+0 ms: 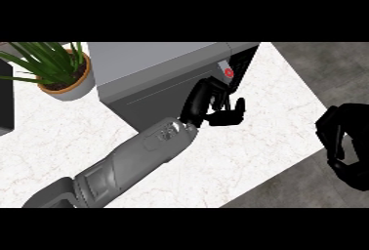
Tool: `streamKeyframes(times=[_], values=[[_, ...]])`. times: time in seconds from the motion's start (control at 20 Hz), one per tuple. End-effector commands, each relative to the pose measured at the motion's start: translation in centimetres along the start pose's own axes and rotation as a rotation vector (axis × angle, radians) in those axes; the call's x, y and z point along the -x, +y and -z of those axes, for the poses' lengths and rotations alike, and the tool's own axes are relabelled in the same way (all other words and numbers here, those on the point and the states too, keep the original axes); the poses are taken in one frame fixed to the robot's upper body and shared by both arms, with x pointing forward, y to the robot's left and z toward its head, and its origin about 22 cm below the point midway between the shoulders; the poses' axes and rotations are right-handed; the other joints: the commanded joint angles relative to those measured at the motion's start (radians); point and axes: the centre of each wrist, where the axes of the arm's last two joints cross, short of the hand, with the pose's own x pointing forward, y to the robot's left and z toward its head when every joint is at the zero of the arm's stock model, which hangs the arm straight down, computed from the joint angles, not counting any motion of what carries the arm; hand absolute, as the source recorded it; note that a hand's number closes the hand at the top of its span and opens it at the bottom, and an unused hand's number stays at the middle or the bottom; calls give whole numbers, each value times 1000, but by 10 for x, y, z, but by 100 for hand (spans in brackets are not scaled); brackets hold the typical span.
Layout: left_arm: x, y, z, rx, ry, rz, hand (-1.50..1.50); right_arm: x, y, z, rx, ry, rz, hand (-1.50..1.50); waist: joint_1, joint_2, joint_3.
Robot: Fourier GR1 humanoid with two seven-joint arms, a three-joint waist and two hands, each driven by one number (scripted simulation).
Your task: Pick up the milk, place it into the microwave and close the microwave
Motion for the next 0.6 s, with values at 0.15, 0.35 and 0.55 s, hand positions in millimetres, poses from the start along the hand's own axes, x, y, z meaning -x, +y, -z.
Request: streamKeyframes(times=[0.15, 0.35, 0.55], values=[[-30, -21, 15, 41, -73, -17, 150, -4, 12, 11, -118, -56, 53, 150, -37, 9, 3], [-32, -21, 15, 24, -84, -17, 150, -9, 17, 16, -140, -68, 52, 150, -50, 6, 3], [-27, -21, 13, 1, -77, -14, 150, -10, 25, 19, -160, -74, 69, 150, -55, 9, 3]])
